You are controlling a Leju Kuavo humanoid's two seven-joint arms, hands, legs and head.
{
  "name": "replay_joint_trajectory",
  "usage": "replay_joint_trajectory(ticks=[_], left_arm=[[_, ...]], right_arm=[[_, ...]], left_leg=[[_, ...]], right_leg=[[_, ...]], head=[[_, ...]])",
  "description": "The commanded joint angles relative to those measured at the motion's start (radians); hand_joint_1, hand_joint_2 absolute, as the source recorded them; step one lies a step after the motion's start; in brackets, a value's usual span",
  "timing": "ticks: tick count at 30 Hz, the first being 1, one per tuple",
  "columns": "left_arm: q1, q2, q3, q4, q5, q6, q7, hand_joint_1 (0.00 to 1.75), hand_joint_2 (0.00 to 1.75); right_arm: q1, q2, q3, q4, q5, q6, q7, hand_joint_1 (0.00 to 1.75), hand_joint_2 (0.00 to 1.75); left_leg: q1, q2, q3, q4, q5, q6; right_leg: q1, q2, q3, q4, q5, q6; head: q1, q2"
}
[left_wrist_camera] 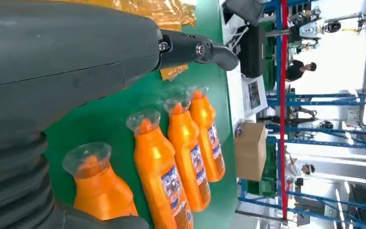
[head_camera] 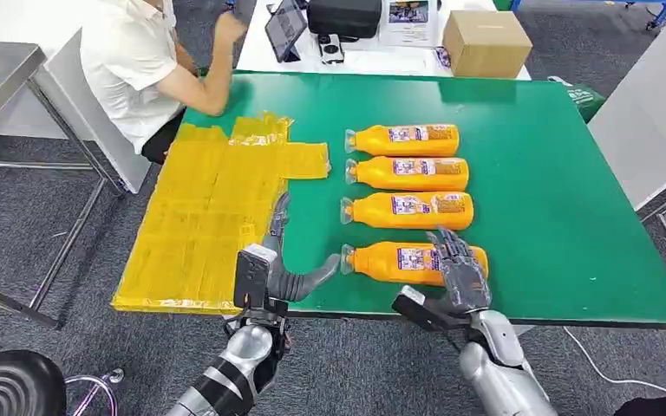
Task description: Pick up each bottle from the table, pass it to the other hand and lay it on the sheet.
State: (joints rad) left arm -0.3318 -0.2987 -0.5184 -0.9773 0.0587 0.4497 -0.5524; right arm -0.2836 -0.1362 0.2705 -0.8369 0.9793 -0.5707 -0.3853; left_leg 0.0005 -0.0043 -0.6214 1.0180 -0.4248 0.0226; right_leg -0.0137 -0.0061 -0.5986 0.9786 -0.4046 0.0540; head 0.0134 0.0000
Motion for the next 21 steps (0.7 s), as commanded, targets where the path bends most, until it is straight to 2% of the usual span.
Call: replay_joint_trajectory(ticks=[1,9,15,16,21], left_arm=[[-0.013,0.015,-0.017,0.006,0.000,-0.011,0.007,0.00,1.75],[-0.011,0.009,-0.028,0.009,-0.004,-0.017,0.003,0.00,1.75],[-0.011,0.009,-0.029,0.010,-0.004,-0.016,0.003,0.00,1.75],[-0.013,0.005,-0.032,0.013,-0.001,-0.022,0.005,0.00,1.75],[-0.010,-0.001,-0.039,0.011,0.005,-0.032,0.010,0.00,1.75]], right_arm=[[-0.087,-0.055,0.089,0.133,0.061,0.013,0.043,0.00,1.75],[-0.138,0.004,0.081,0.216,0.024,0.021,0.007,0.00,1.75],[-0.140,0.006,0.083,0.223,0.023,0.017,0.005,0.00,1.75],[-0.149,0.017,0.084,0.245,0.014,0.029,-0.007,0.00,1.75],[-0.149,0.026,0.094,0.271,0.006,0.047,-0.024,0.00,1.75]], left_leg=[[0.000,0.001,0.003,-0.001,-0.001,-0.001],[0.000,0.003,0.006,0.000,-0.002,-0.002],[0.000,0.002,0.004,-0.001,-0.001,-0.001],[0.000,0.003,0.008,-0.001,-0.003,-0.002],[0.001,0.002,0.005,-0.001,-0.001,-0.001]], right_leg=[[0.000,0.001,0.003,-0.001,-0.001,-0.001],[0.000,0.003,0.005,0.000,-0.001,-0.003],[0.000,0.002,0.003,0.000,0.000,-0.002],[0.000,0.003,0.007,0.000,-0.002,-0.003],[0.000,0.002,0.004,-0.001,-0.001,-0.001]], head=[[0.000,0.000],[0.000,0.000],[0.001,0.000],[0.001,0.000],[0.001,0.000]])
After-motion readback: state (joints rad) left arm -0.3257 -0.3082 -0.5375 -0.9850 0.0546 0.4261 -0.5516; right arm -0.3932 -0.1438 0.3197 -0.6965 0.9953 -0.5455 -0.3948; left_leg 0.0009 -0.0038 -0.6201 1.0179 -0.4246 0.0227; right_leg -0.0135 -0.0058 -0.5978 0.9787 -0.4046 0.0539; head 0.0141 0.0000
